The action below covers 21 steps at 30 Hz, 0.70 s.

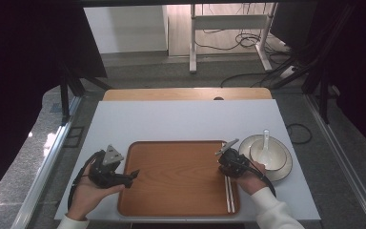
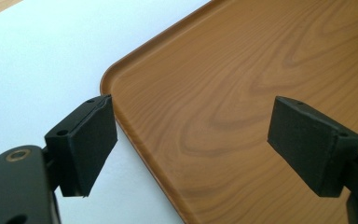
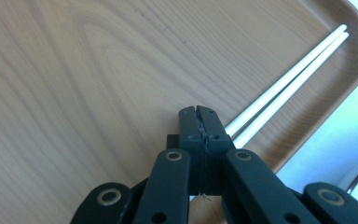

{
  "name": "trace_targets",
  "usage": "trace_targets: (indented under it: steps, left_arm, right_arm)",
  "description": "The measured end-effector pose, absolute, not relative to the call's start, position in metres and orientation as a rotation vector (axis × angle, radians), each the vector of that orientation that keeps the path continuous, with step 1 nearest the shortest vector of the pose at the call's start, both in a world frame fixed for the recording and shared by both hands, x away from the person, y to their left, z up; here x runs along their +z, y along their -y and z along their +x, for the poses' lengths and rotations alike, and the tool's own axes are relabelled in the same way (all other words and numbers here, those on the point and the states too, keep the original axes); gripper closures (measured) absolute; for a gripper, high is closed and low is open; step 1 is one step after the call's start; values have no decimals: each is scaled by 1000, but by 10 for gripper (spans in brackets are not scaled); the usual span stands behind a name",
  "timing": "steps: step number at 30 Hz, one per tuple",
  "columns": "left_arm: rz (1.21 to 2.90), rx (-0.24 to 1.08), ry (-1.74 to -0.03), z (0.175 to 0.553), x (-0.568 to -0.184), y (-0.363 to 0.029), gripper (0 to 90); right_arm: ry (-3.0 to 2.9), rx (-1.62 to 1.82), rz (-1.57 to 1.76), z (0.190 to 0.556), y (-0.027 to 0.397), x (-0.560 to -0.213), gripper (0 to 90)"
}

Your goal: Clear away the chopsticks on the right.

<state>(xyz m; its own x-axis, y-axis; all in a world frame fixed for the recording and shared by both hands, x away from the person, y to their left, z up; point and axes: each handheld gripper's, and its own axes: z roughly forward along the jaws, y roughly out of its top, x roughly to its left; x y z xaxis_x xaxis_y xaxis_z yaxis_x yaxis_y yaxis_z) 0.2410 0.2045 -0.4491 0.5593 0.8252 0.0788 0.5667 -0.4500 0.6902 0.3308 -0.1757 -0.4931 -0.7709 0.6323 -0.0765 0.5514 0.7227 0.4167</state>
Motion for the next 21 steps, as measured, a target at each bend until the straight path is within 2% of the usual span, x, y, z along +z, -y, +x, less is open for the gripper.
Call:
trace_targets:
  steps: [8,17,19,21]
  left_arm:
    - [2167,551,-1115,241,-448,-206,155]
    - [2154,557,-1115,239,-446,-209,155]
    - [2154,557,-1115,239,-446,-210,155]
    - [2156,557,-1115,239,-446,-210,155]
  right_arm:
    - [-2672,722,882,326,181,-468,898]
    - [-2598,981,905,324,215,-432,890]
    - [-2579,1036,909,325,223,-426,816]
    - [-2553,1087,907,324,230,-419,679]
